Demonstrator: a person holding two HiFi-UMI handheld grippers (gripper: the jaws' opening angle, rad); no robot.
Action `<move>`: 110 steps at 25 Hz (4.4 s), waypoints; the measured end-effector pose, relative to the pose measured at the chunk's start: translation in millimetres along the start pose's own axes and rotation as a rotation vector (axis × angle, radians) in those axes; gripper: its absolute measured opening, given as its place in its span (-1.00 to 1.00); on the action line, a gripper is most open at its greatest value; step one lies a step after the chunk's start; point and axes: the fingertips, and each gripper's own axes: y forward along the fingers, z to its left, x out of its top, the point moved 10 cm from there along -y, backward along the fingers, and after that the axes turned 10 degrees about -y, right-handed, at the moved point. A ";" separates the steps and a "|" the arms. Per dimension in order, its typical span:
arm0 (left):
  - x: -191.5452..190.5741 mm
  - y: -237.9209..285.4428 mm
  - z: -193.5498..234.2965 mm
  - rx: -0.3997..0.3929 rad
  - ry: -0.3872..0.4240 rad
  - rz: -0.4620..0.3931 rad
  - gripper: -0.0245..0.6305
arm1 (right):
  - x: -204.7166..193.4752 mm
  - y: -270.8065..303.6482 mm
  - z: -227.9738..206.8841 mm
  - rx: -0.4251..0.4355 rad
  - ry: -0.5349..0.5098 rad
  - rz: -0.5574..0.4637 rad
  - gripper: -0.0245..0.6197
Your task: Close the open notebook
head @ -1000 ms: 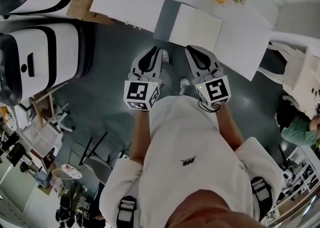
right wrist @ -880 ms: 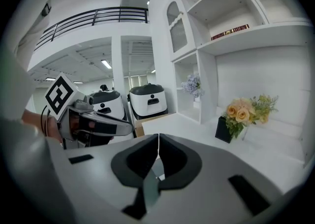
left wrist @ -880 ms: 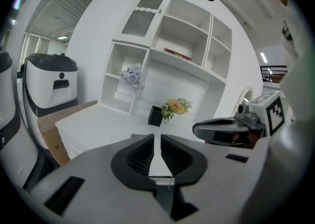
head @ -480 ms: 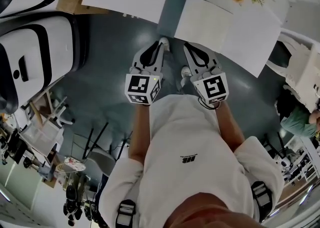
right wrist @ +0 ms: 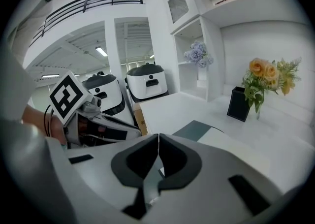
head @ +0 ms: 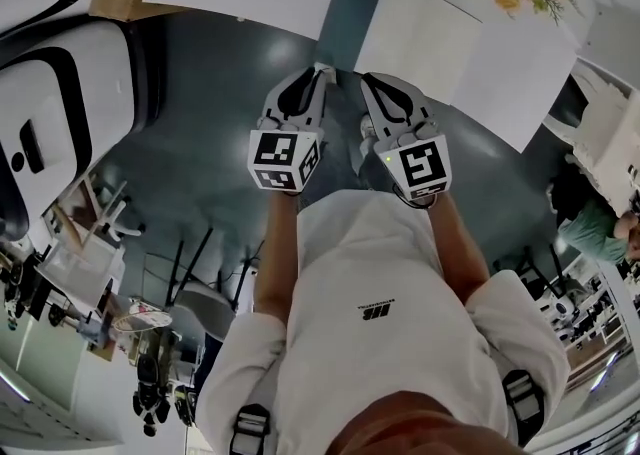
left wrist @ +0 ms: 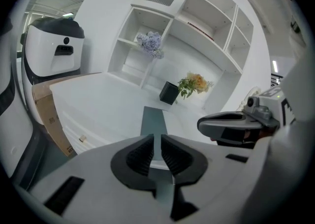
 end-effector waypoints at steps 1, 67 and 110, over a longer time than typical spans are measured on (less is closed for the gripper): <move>-1.2 3.7 2.5 0.001 -0.004 0.007 -0.93 | -1.8 3.3 -1.1 0.003 0.002 0.007 -0.93; -4.7 23.3 8.2 -0.083 0.000 0.049 -0.93 | -14.7 9.9 0.5 -0.006 0.056 -0.024 -0.93; -8.3 3.6 -130.5 -0.159 0.244 -0.019 -0.93 | -49.5 -114.6 -15.7 -0.169 0.080 -0.122 -0.93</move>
